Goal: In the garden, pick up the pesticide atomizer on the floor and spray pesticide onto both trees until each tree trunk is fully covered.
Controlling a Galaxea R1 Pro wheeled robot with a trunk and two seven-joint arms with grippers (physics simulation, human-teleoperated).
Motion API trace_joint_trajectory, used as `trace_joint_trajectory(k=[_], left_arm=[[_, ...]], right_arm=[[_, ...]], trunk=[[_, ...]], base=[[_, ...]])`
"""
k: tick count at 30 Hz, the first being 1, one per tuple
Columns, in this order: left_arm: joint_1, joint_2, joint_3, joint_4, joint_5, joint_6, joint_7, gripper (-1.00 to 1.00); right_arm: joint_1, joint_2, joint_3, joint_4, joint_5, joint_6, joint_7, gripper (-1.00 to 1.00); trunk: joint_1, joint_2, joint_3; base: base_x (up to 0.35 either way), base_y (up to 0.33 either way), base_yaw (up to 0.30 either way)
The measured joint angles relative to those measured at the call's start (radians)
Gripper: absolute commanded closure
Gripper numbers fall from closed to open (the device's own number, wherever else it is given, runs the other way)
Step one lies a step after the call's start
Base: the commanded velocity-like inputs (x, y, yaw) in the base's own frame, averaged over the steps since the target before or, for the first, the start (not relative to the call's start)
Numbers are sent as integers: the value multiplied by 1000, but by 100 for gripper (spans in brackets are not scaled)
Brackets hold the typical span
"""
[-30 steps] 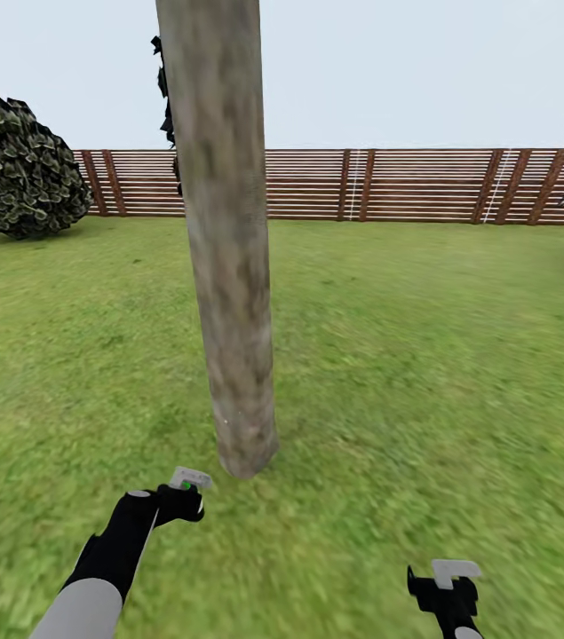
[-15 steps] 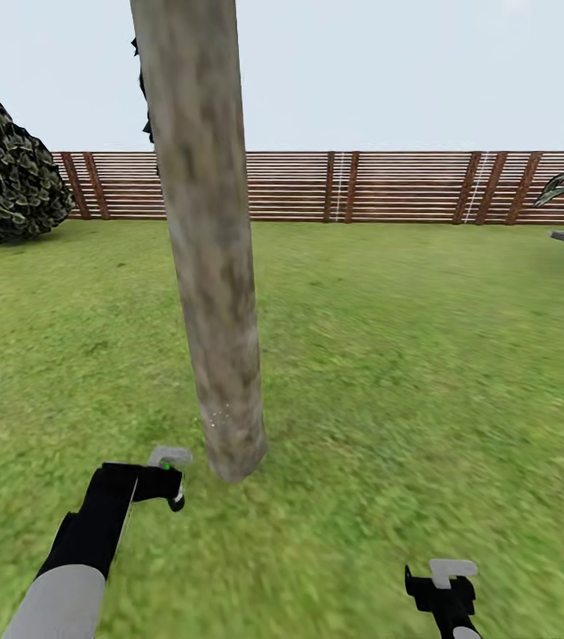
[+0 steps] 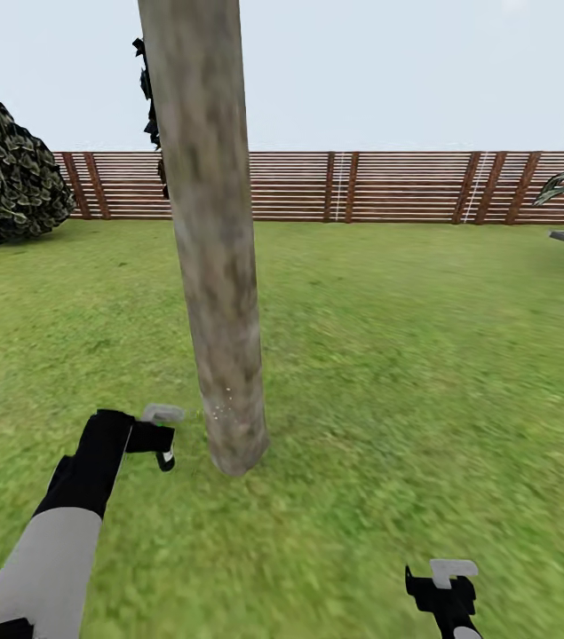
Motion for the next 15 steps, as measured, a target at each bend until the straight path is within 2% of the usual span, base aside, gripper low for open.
trace_joint_trajectory(k=[2,4,7,8,9,10,11,13,14,15], left_arm=[[0,-3,-12,3,14,4,-3,100],[-4,-22,-68,4,27,8,-57,100],[-8,-12,-81,4,5,1,-108,100],[-9,6,-79,4,-5,-1,-113,100],[-9,51,-76,5,-1,1,-118,100],[-8,87,-75,4,-14,-5,-119,100],[-6,108,-76,4,-2,0,-120,100],[-1,118,-79,2,7,4,-121,100],[1,111,-84,-4,14,9,-121,100],[-4,92,-87,-6,19,20,-122,100]], right_arm=[[0,0,0,0,0,0,0,-100],[0,-1,0,0,0,0,0,-100],[0,-3,0,0,0,0,0,-100],[0,-3,0,0,0,0,0,-100],[0,-3,0,0,0,0,0,-100],[0,-3,0,0,0,0,0,-100],[0,-3,0,0,0,0,0,-100],[0,-3,1,0,0,0,0,-100],[0,-2,1,0,0,0,0,-100],[0,-1,1,0,0,0,0,-100]], trunk=[[0,0,0],[0,0,1],[0,0,3],[0,0,3],[0,0,4],[0,0,4],[0,0,4],[0,0,5],[0,0,5],[0,0,5]], base=[[0,0,-183],[0,0,-248],[0,0,-261],[0,0,-264],[0,0,-263],[0,0,-203],[0,0,-130],[0,0,-55],[0,0,-14],[0,0,-9]])
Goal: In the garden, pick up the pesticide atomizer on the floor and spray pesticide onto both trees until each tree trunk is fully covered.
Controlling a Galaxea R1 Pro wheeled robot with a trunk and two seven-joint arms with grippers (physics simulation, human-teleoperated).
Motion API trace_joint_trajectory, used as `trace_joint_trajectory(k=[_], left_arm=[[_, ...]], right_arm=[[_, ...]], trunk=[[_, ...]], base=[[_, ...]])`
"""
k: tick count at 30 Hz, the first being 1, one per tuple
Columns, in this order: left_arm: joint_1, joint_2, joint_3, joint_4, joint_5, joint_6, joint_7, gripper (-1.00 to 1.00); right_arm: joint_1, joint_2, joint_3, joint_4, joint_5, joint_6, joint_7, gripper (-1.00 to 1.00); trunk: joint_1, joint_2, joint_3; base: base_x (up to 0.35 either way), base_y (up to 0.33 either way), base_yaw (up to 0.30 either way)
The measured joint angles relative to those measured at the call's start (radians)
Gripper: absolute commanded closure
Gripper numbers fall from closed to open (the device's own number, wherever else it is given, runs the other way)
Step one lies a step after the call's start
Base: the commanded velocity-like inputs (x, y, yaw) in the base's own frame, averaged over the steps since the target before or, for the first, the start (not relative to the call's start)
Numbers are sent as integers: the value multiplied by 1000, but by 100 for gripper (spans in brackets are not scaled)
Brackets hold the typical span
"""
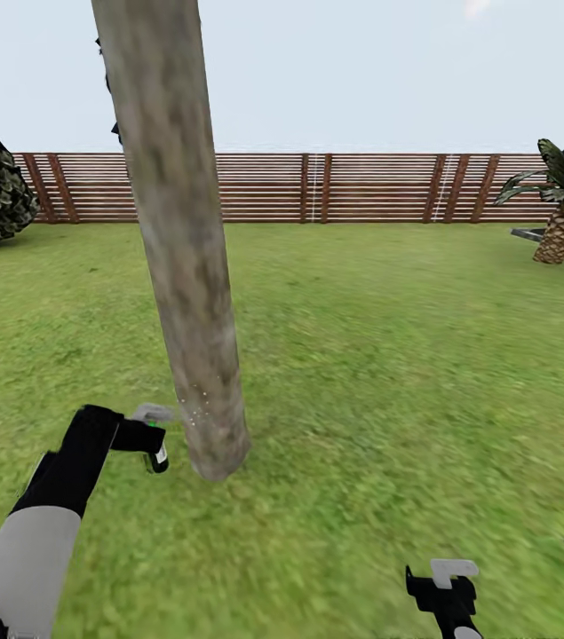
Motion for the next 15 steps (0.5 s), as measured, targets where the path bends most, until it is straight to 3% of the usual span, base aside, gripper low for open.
trace_joint_trajectory(k=[3,5,7,9,11,13,15], left_arm=[[-10,-55,-4,-4,-3,46,1,100],[-35,-64,-3,-6,-14,60,0,100],[-57,-51,2,-6,-23,61,0,100],[-74,21,5,-4,-24,61,-1,100],[-76,28,-1,-4,-6,68,-1,100],[-78,-9,-14,-5,1,80,-1,100],[-114,-68,-30,-5,3,93,0,100]], right_arm=[[0,0,0,1,0,0,0,-100],[0,1,0,1,0,0,0,-100],[0,1,0,1,0,0,0,-100],[0,1,0,1,0,0,0,-100],[0,1,0,1,0,0,0,-100],[0,1,0,1,0,0,0,-100],[0,-1,0,1,0,0,-1,-100]], trunk=[[0,0,0],[0,0,0],[0,0,0],[0,0,0],[0,0,0],[0,0,0],[0,0,0]], base=[[0,0,-3],[0,0,0],[0,0,0],[0,0,0],[0,0,0],[0,0,0],[0,0,0]])
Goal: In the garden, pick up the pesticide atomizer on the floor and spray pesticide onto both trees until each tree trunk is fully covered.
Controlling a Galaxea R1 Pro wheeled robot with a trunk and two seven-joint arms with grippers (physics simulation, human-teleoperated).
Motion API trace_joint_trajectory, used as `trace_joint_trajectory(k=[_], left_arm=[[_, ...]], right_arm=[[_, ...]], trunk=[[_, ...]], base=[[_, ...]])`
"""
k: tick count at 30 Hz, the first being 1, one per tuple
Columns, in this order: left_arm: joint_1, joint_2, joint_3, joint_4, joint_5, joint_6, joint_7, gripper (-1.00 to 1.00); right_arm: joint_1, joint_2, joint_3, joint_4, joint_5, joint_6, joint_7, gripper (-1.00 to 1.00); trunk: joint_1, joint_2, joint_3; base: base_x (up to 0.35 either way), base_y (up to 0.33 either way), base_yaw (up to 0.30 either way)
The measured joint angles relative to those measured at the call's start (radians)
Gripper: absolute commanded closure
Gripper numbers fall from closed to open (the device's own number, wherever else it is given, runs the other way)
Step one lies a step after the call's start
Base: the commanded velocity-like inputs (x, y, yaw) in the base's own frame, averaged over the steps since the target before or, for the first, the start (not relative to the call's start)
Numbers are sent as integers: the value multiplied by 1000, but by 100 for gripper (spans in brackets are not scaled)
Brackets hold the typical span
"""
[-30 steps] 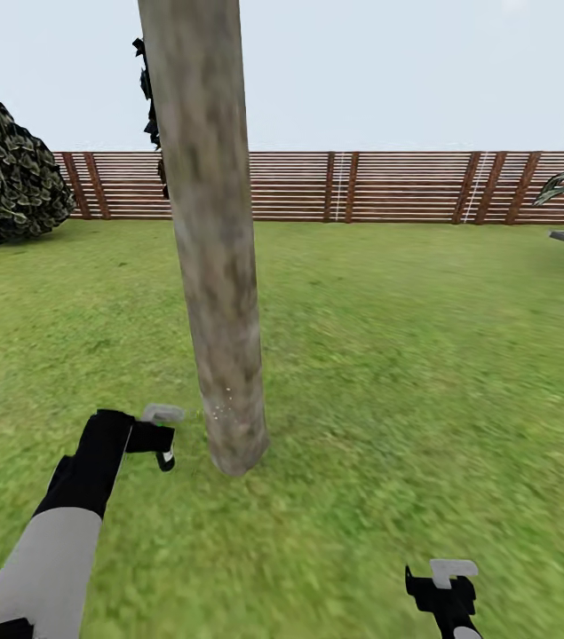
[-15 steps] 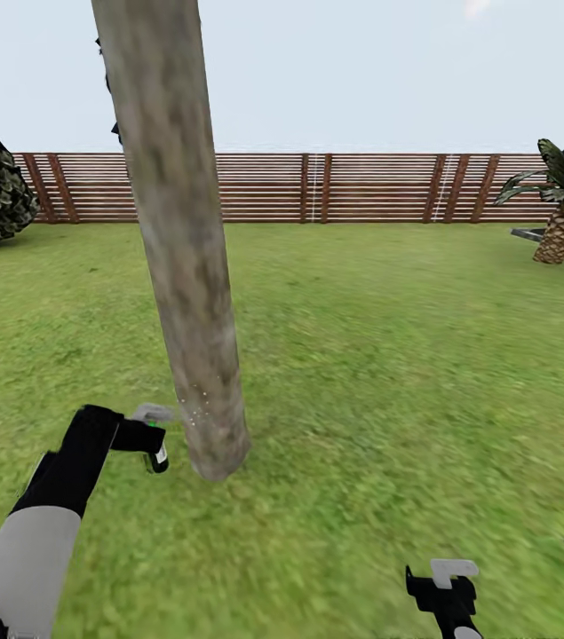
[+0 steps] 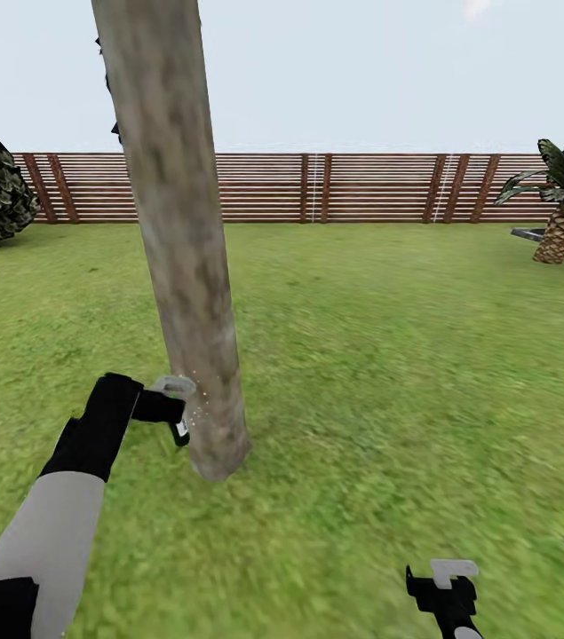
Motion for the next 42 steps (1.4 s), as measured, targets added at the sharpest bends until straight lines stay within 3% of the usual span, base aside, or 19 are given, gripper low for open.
trace_joint_trajectory(k=[3,5,7,13,42], left_arm=[[-32,3,1,0,-19,-1,0,100],[-53,65,5,7,-29,-4,-1,100],[-53,86,1,5,-13,2,-1,100],[-49,86,1,1,-13,3,-1,100],[-42,90,12,0,-15,2,0,100]], right_arm=[[0,-1,0,0,0,0,-1,-100],[0,-1,-1,0,0,0,-1,-100],[0,-1,-1,0,0,0,-1,-100],[0,-1,0,0,0,0,-1,-100],[0,1,0,0,0,0,0,-100]], trunk=[[0,0,0],[0,0,0],[0,0,0],[0,0,0],[0,0,0]], base=[[0,0,0],[0,0,0],[0,0,0],[0,-92,0],[-58,-272,4]])
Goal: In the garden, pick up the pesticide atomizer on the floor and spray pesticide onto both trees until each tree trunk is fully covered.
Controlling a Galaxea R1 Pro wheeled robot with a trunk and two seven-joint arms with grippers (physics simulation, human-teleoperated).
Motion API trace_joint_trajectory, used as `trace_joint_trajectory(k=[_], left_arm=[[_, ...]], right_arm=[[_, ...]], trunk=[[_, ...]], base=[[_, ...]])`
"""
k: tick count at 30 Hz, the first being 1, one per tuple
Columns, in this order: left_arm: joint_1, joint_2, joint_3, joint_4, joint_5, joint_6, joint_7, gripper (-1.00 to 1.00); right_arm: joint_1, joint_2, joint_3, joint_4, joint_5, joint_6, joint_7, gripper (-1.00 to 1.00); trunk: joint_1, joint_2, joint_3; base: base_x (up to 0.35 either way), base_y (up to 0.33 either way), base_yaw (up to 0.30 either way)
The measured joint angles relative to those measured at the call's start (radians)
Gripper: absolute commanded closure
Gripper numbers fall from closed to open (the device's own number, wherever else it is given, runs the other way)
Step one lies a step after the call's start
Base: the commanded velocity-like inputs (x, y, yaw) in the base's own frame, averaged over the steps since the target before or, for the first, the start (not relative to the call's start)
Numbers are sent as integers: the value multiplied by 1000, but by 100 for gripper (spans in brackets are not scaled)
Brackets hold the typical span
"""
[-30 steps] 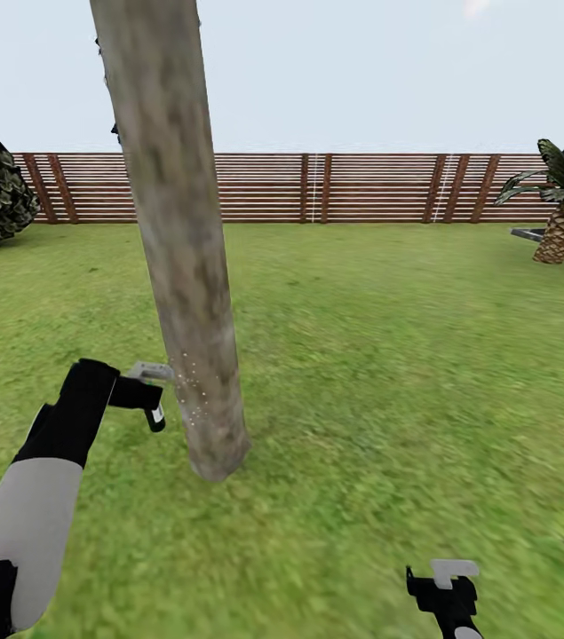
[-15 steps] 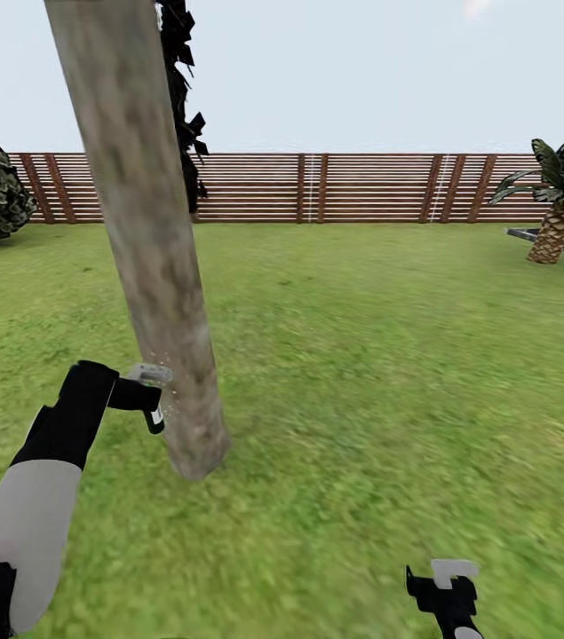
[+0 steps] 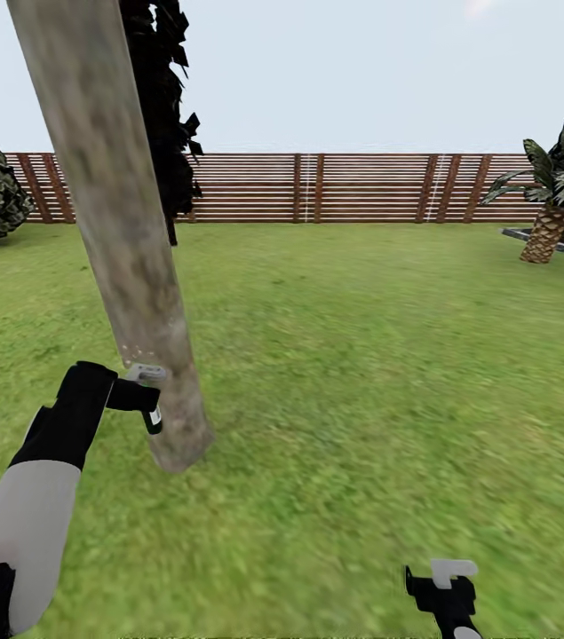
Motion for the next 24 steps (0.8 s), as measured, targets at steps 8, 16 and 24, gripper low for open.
trace_joint_trajectory(k=[8,16,24], left_arm=[[3,8,-2,3,-5,-3,2,100],[56,7,0,16,-7,-5,24,100],[63,12,22,13,-13,-6,29,100]], right_arm=[[0,2,0,0,0,0,0,-100],[0,0,0,0,0,0,0,-100],[0,-1,0,0,0,0,0,-100]], trunk=[[0,0,0],[0,0,0],[-1,0,0]], base=[[-45,-273,244],[150,-250,96],[202,-220,1]])
